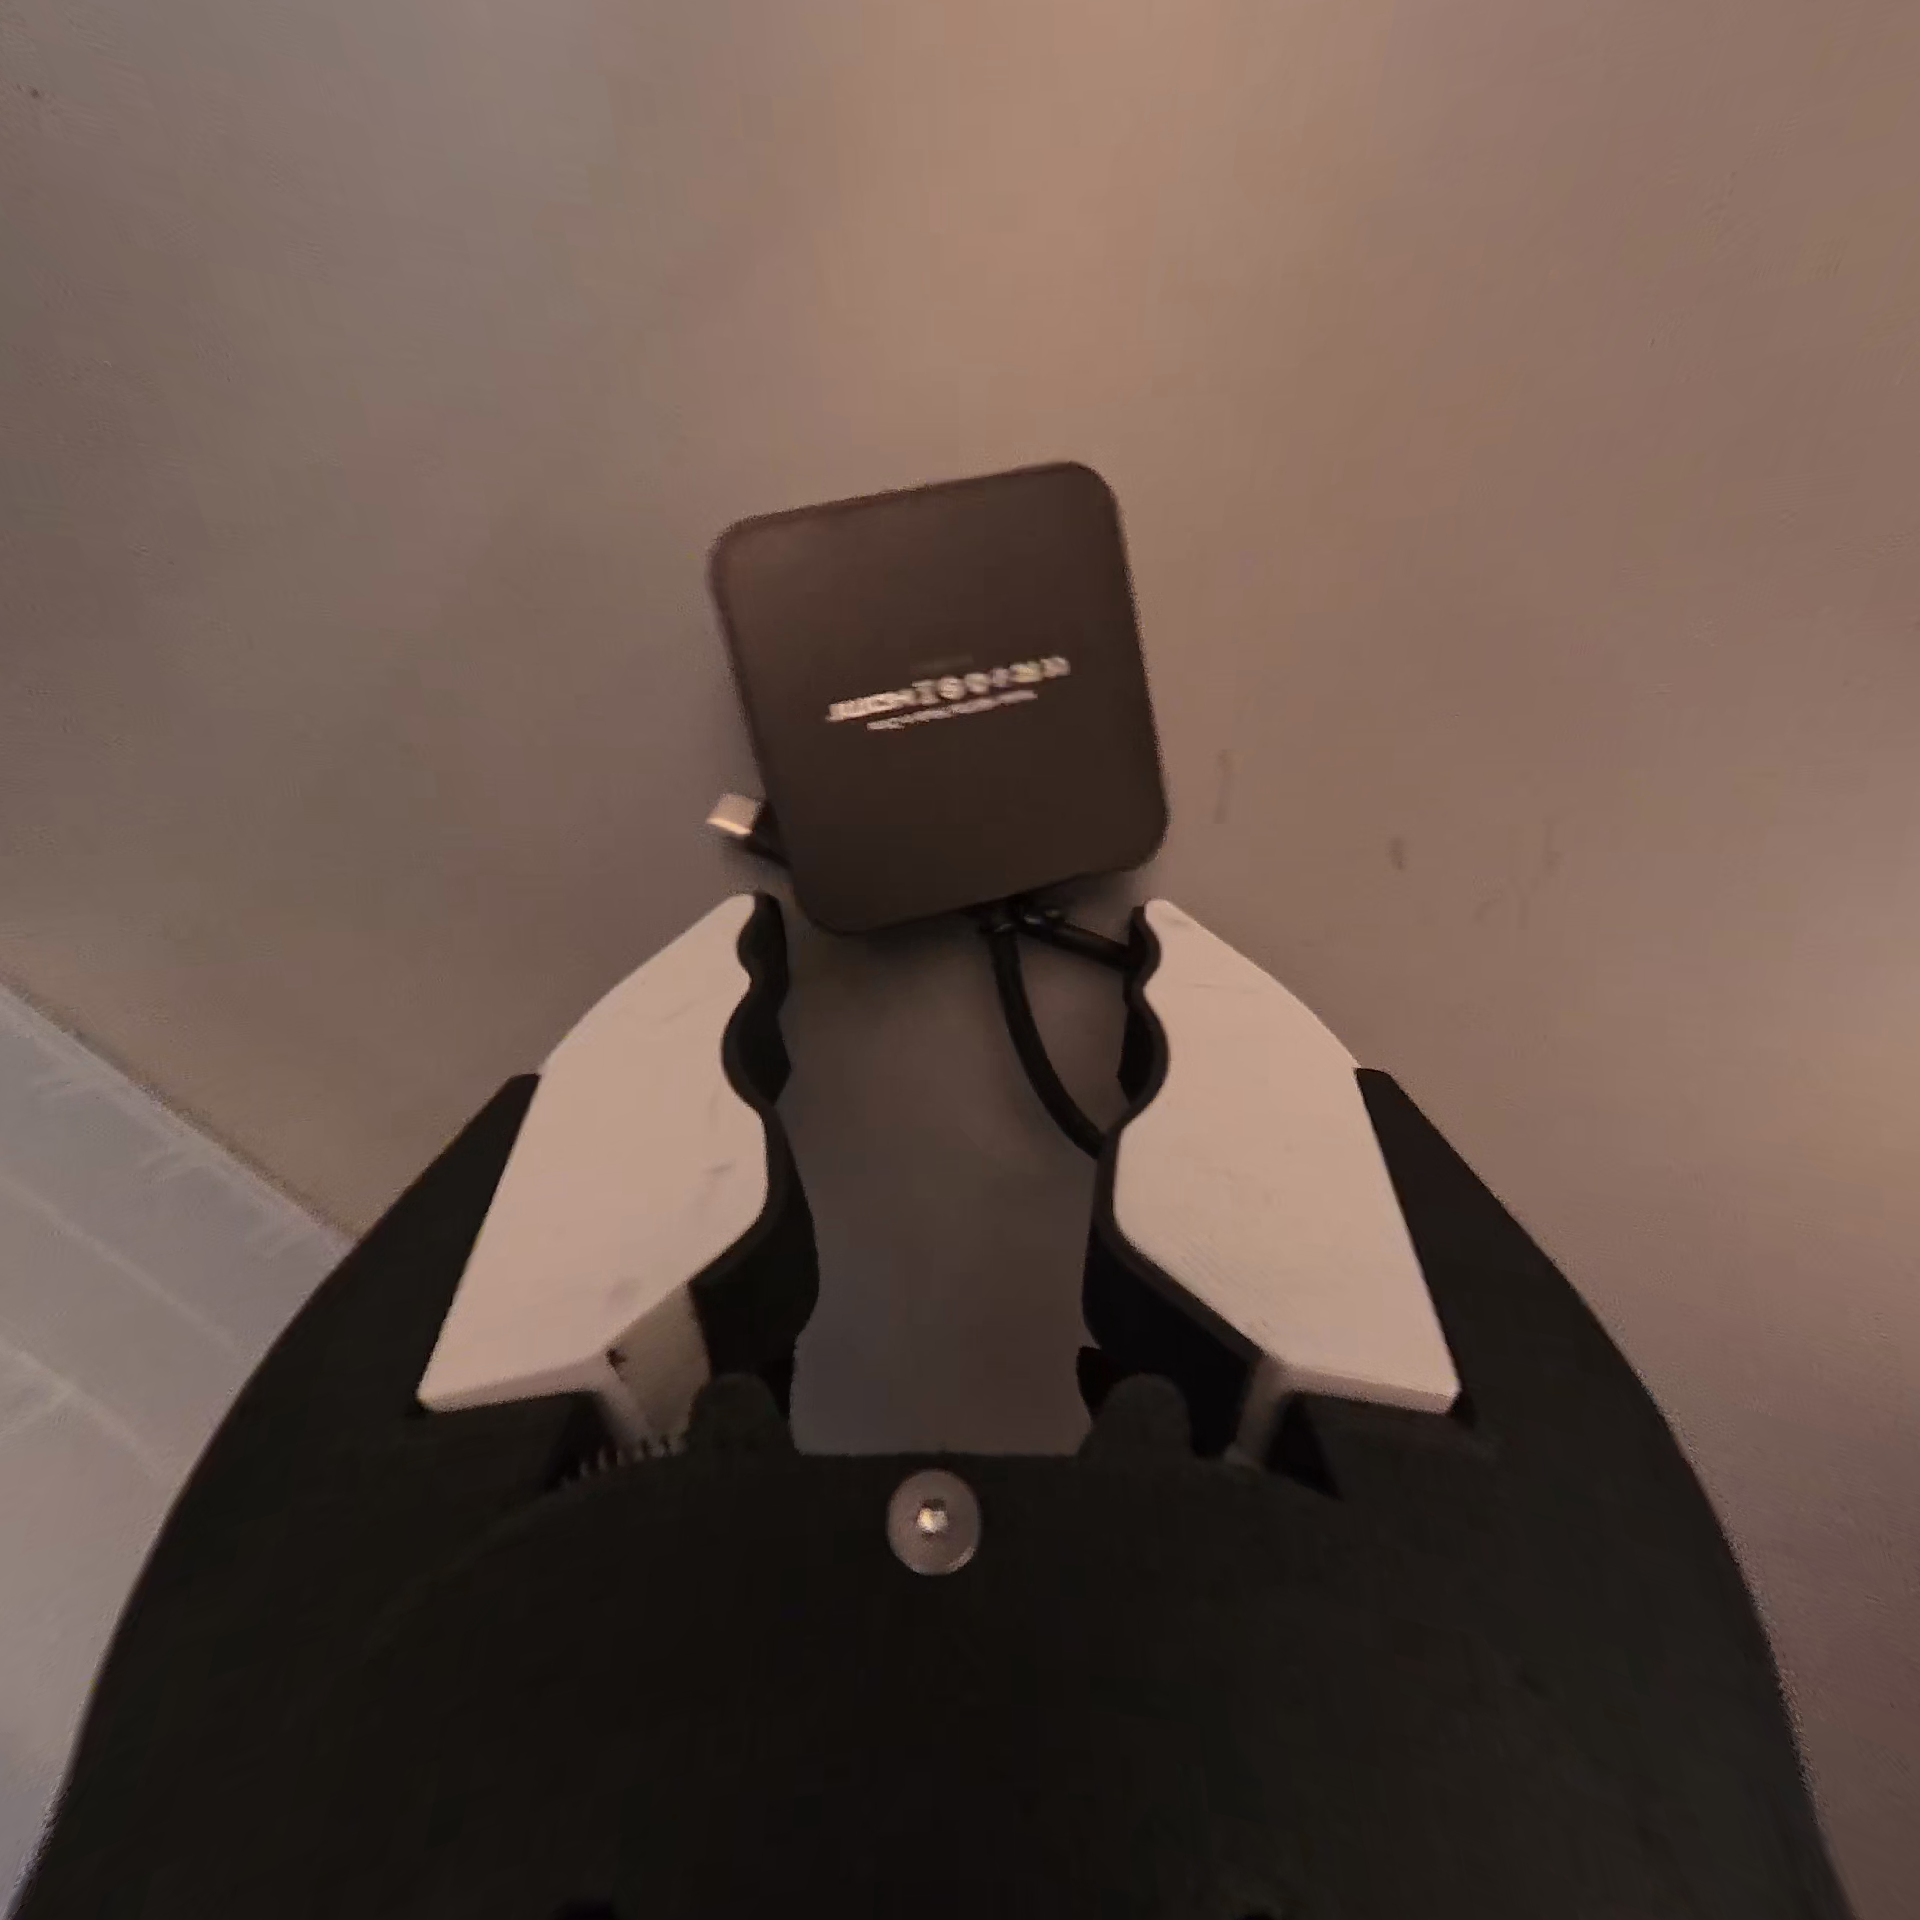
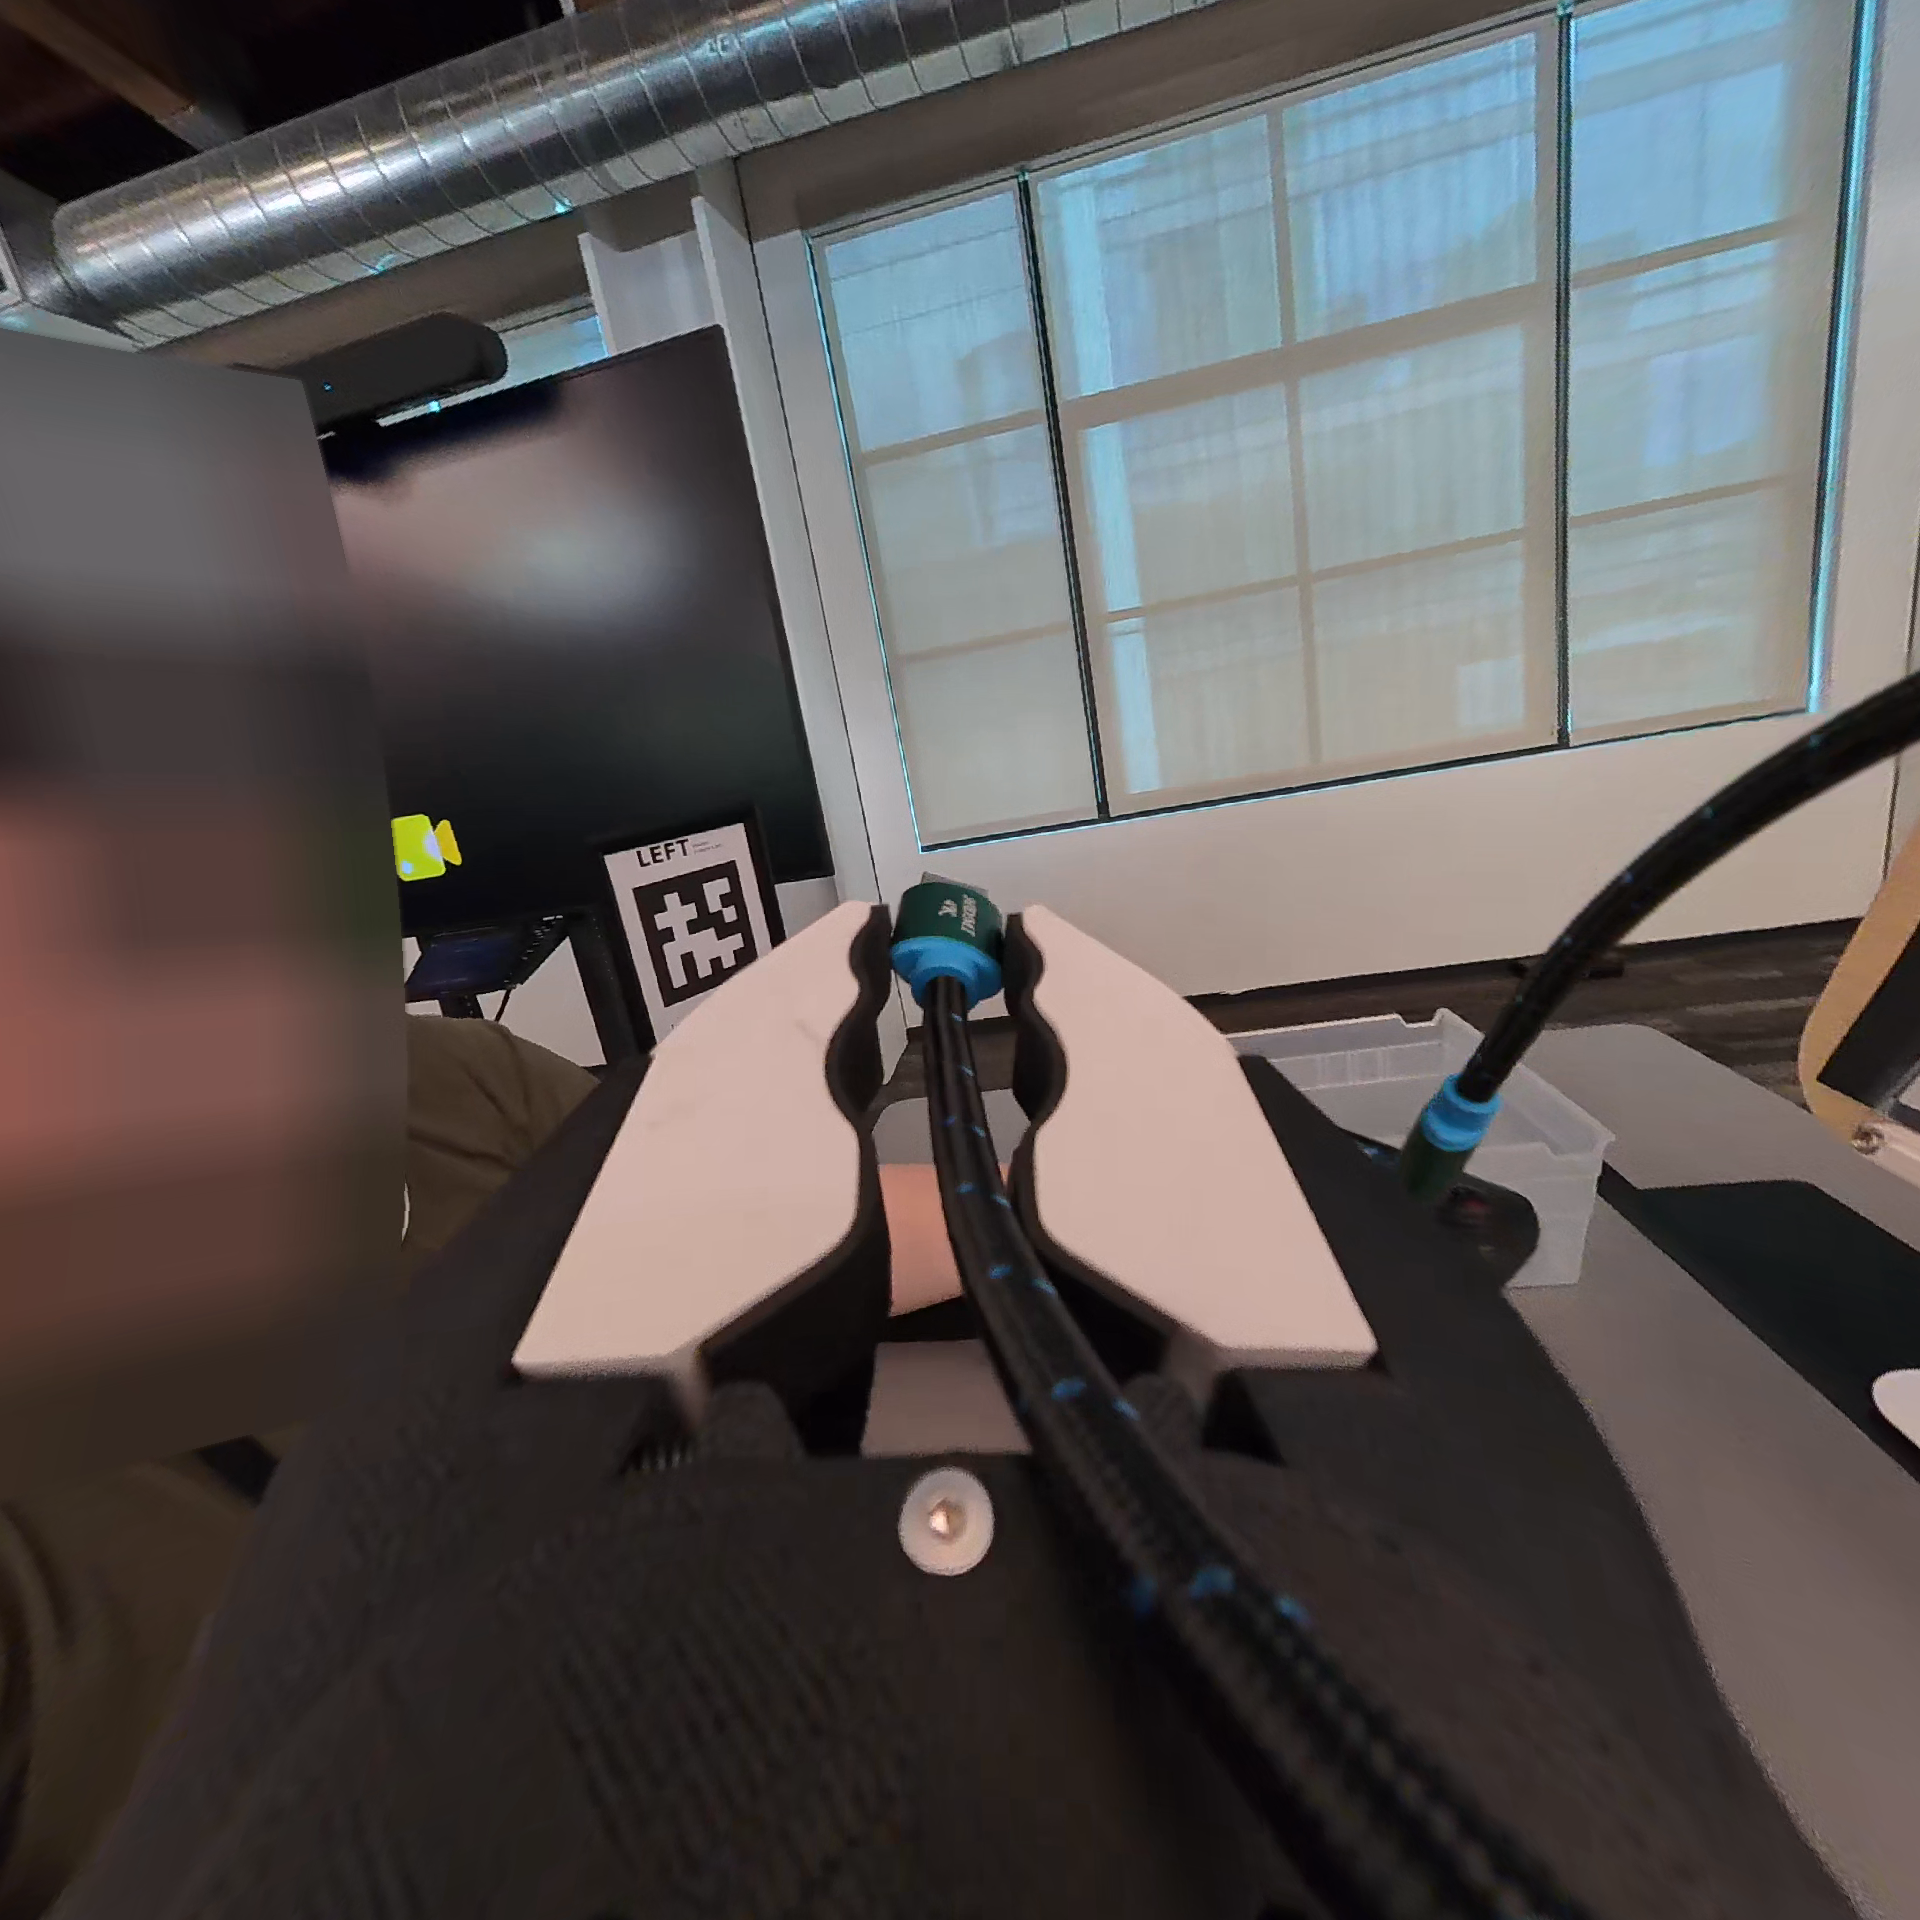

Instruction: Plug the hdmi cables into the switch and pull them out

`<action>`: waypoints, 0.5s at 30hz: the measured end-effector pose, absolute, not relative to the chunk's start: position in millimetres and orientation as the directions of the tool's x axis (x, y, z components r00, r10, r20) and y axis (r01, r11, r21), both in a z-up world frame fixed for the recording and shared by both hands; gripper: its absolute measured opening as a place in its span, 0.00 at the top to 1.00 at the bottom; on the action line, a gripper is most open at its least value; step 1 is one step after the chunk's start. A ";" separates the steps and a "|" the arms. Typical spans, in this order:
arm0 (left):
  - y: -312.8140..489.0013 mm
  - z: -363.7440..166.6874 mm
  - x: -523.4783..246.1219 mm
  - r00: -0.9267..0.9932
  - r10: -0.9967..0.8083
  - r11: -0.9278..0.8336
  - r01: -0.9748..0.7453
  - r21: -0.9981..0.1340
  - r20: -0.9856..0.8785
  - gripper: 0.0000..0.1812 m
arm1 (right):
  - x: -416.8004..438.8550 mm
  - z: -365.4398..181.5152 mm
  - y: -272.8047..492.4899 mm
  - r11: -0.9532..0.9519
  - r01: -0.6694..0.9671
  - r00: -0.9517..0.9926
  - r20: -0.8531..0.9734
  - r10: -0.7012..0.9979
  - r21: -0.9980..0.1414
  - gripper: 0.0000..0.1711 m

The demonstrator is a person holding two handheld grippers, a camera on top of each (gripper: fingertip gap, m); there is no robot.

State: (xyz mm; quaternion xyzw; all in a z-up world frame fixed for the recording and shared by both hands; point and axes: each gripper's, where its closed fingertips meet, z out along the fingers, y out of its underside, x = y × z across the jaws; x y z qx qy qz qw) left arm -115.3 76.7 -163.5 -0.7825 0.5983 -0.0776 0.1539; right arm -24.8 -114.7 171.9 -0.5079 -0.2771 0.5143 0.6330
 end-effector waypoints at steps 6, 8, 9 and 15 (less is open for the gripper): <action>87.3 -84.1 -100.4 0.257 -0.925 -0.058 -0.824 -0.564 -0.279 0.64 | -30.4 159.3 -96.1 -0.122 -0.357 0.347 -0.253 0.903 -0.926 0.88; 70.2 -32.1 -90.6 0.237 -0.925 0.041 -0.716 -0.697 -0.297 0.62 | -35.8 151.8 -88.1 -0.163 -0.350 0.344 -0.288 0.894 -0.922 0.88; 57.0 -3.1 -85.7 0.219 -0.926 0.107 -0.631 -0.769 -0.308 0.62 | -39.6 147.5 -83.9 -0.189 -0.347 0.338 -0.310 0.888 -0.919 0.88; -37.4 104.6 -90.5 0.146 -0.852 0.486 -0.136 -0.863 -0.503 0.83 | -76.9 115.0 -61.7 -0.343 -0.292 0.294 -0.425 0.856 -0.893 0.88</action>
